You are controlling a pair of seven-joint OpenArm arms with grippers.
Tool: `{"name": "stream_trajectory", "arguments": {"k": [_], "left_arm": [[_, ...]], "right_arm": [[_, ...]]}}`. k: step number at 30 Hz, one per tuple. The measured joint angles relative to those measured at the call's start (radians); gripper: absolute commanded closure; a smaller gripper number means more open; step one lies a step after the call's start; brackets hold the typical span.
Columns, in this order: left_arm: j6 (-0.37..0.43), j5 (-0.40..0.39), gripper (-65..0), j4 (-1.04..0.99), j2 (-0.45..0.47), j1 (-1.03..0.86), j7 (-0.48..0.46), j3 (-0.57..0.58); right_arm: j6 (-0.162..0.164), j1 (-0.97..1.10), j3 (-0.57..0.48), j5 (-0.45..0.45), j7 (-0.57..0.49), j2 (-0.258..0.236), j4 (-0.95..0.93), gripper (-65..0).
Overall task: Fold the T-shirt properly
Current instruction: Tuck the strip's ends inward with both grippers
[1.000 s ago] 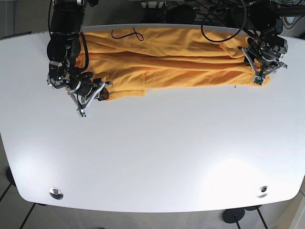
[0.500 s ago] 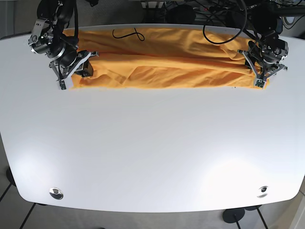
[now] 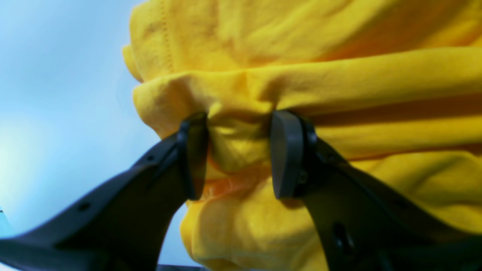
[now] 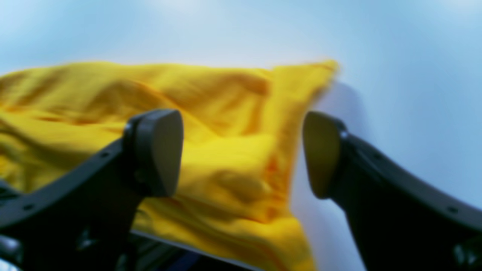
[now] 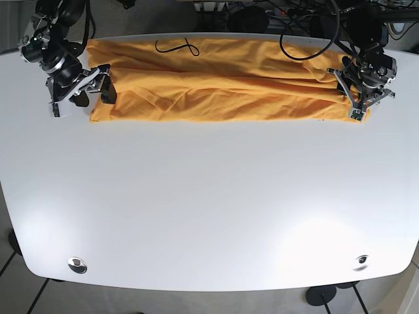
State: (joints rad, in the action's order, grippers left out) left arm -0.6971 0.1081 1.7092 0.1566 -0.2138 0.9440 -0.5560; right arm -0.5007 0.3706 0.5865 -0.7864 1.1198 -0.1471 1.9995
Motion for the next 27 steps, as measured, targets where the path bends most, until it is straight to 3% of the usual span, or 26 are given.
{"name": "stream_trajectory", "arguments": {"k": [5, 8, 10, 12, 15, 20, 25, 27], "left_arm": [[0.000, 0.000, -24.4, 0.000, 0.000, 0.000, -0.002, 0.000], [0.000, 0.000, -24.4, 0.000, 0.000, 0.000, -0.002, 0.000], [0.000, 0.001, -24.4, 0.000, 0.000, 0.000, -0.002, 0.000], [0.000, -0.005, -24.4, -0.016, 0.000, 0.000, -0.008, -0.007], [0.000, -0.013, -24.6, -0.093, 0.011, 0.011, -0.097, -0.013], [0.005, -0.053, -24.7, -0.282, 0.037, 0.129, -0.230, -0.015], [0.000, -0.034, -24.9, -0.414, 0.037, 0.281, -0.203, -0.005], [0.001, -0.032, -25.7, -0.405, 0.029, 0.296, -0.180, -0.005]], "right_arm": [[-0.005, 0.033, -0.163, -0.018, -0.001, 0.004, -0.020, -29.5], [-0.007, 0.044, -0.223, 0.169, -0.020, 0.005, -0.098, -13.8], [-0.014, 0.047, -0.265, 0.236, -0.078, 0.006, -0.162, -13.2], [-0.026, 0.041, -0.274, 0.240, -0.161, 0.005, -0.227, -13.2], [-0.048, 0.003, -0.273, 0.221, -0.254, 0.000, -0.321, -13.2], [-0.055, -0.150, -0.278, 0.210, -0.269, -0.039, -0.462, -13.2], [-0.053, -0.309, -0.313, 0.218, -0.310, -0.081, -0.615, -13.2], [-0.032, -0.350, -0.349, 0.245, -0.300, -0.098, -0.626, -13.0]]}}
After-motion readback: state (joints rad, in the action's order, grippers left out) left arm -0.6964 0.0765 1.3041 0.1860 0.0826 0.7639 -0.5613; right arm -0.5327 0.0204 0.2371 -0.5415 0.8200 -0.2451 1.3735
